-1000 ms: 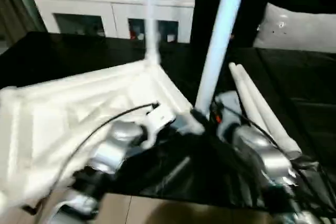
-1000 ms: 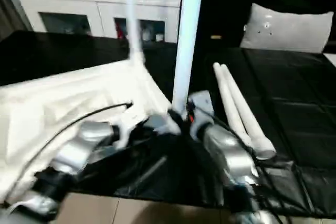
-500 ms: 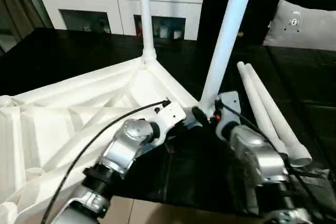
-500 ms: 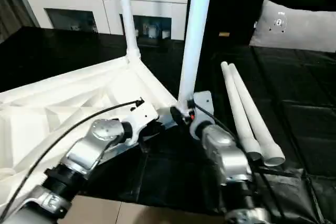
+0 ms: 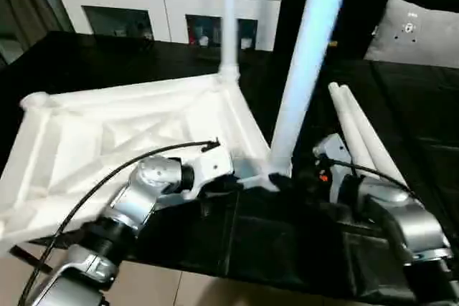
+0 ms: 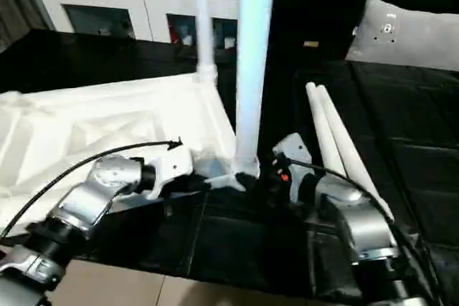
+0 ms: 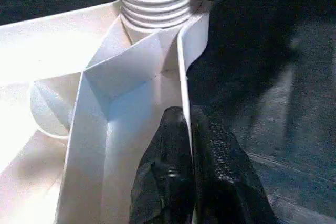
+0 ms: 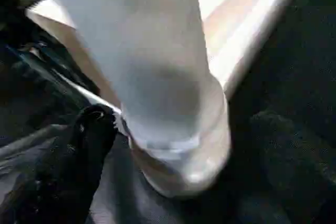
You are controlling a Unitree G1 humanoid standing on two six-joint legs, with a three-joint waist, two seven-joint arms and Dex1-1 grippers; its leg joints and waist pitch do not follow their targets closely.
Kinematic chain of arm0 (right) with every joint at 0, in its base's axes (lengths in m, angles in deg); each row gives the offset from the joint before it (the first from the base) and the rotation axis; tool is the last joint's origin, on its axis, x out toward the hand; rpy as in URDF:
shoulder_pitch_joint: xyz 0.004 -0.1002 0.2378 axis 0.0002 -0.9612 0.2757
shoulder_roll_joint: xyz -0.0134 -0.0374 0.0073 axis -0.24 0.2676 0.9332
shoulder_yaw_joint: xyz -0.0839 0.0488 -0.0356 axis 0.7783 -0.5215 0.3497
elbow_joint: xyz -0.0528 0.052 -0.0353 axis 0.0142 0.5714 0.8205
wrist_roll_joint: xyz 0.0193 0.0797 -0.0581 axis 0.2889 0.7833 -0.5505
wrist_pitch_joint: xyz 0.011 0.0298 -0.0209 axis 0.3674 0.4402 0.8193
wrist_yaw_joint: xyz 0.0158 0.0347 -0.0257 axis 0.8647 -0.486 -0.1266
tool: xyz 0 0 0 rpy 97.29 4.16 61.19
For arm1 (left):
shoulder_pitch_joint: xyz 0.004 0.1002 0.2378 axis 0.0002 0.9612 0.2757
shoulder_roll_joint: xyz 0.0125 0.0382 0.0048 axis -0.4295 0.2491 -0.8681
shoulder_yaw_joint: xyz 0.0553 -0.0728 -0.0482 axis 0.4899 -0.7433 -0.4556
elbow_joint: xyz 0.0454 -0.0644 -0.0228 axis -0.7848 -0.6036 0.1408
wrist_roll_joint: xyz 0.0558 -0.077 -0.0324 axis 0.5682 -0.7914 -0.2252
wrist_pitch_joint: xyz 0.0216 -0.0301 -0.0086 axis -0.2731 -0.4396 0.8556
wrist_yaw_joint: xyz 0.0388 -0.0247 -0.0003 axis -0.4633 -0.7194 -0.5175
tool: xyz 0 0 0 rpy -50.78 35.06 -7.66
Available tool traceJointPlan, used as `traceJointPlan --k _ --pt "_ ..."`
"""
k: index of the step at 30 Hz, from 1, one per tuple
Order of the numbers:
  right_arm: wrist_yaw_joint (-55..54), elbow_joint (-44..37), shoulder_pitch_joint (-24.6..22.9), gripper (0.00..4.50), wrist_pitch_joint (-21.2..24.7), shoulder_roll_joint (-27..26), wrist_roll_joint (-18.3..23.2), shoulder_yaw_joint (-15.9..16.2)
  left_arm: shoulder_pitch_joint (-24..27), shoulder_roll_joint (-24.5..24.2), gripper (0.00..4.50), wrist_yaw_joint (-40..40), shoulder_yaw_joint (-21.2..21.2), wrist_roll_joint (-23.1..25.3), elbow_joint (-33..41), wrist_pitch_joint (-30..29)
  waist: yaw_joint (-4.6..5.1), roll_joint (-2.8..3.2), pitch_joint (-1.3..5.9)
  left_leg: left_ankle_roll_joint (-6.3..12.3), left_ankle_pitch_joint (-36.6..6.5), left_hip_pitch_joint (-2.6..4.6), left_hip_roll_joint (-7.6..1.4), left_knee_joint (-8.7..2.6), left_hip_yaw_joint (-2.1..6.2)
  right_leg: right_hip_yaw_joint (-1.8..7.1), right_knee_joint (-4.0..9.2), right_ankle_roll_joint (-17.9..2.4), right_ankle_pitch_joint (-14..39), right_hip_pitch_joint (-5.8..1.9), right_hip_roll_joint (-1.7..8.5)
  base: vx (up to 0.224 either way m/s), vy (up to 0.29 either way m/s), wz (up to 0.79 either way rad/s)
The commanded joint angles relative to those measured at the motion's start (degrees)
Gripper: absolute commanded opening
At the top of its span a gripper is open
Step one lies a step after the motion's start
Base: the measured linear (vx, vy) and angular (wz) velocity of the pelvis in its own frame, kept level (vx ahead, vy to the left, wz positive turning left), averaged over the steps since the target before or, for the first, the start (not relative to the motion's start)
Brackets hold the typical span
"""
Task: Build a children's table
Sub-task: Insert table leg to table base
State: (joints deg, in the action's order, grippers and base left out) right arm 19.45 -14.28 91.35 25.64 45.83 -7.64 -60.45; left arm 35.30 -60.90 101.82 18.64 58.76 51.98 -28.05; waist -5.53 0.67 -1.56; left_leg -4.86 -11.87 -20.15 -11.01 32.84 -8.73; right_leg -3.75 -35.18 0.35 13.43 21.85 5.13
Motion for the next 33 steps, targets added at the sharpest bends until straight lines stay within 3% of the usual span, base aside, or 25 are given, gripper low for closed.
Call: traceJointPlan --k 1,4,8,17,27,28,30,31,33 --pt "4.9 -1.6 -0.1 4.2 0.4 1.9 1.5 1.2 0.5 -1.6 0.0 5.3 4.4 1.1 -0.6 1.8 -0.12 -0.56 2.84 6.2 -0.6 -0.15 -1.73 -2.74 -0.21 2.4 2.72 -15.5 -10.2 -3.31 2.79 0.0 0.0 0.0" --pt "9.7 -2.6 0.2 4.02 1.7 3.8 3.4 2.6 0.4 -3.3 0.0 9.4 5.7 0.5 -0.3 3.1 -0.4 -0.85 2.68 6.74 -1.4 -0.18 -1.92 -2.83 -0.3 2.44 2.75 -15.6 -8.2 -3.24 2.92 0.0 0.0 0.0" --pt "13.0 -3.2 0.3 3.68 3.2 4.7 4.4 3.9 0.4 -4.6 0.0 12.5 6.1 0.3 0.0 4.2 -0.85 -1.0 2.51 5.45 -3.3 0.09 -2.14 -3.06 -0.35 2.47 2.99 -15.2 -4.0 -3.03 3.06 0.0 0.0 0.0" --pt "12.3 -3.7 -0.8 2.98 3.4 3.0 4.7 4.6 1.6 -5.4 0.0 13.9 6.6 -0.2 1.3 3.3 -0.91 -0.92 2.54 3.63 -3.4 -0.1 -1.93 -3.07 -0.31 2.53 2.87 -14.7 -4.3 -3.09 3.11 0.0 0.0 0.0" --pt "11.8 -3.9 -2.9 2.63 2.4 2.4 4.6 4.4 2.0 -5.4 0.0 14.4 6.5 0.1 1.2 3.6 -0.95 -0.63 2.62 2.79 -4.4 -0.01 -1.91 -3.11 -0.26 2.55 2.95 -14.5 -4.0 -3.08 3.01 0.0 0.0 0.0" --pt "11.3 -3.5 -3.2 2.63 1.6 1.9 4.5 4.0 2.1 -5.6 0.0 14.2 6.5 0.1 1.3 3.6 -1.03 -0.17 2.62 2.69 -4.4 -0.02 -1.9 -3.12 -0.18 2.53 2.88 -14.6 -4.2 -3.05 3.04 0.0 0.0 0.0" --pt "10.6 -2.8 -3.8 2.62 0.8 1.2 4.6 3.5 2.4 -5.7 0.0 13.8 6.3 0.1 1.5 3.5 -0.91 -0.39 2.59 2.56 -4.9 -0.06 -1.83 -3.14 -0.22 2.5 2.99 -14.6 -4.4 -3.09 2.96 0.0 0.0 0.0" --pt "9.6 -1.7 -4.5 2.62 -0.5 0.2 4.5 3.0 2.9 -5.6 0.0 12.9 5.8 0.0 1.6 3.7 -1.0 0.17 2.6 2.35 -5.1 -0.06 -1.83 -3.16 -0.12 2.48 2.94 -14.6 -4.1 -3.07 3.06 0.0 0.0 0.0" --pt "8.7 -0.4 -5.1 2.62 -2.0 -0.8 4.3 2.5 3.3 -5.4 0.0 11.7 5.2 0.0 1.5 3.8 -0.89 0.09 2.51 1.87 -7.5 -0.04 -1.87 -3.39 -0.12 2.42 3.36 -14.4 -1.7 -3.11 3.12 0.0 0.0 0.0"
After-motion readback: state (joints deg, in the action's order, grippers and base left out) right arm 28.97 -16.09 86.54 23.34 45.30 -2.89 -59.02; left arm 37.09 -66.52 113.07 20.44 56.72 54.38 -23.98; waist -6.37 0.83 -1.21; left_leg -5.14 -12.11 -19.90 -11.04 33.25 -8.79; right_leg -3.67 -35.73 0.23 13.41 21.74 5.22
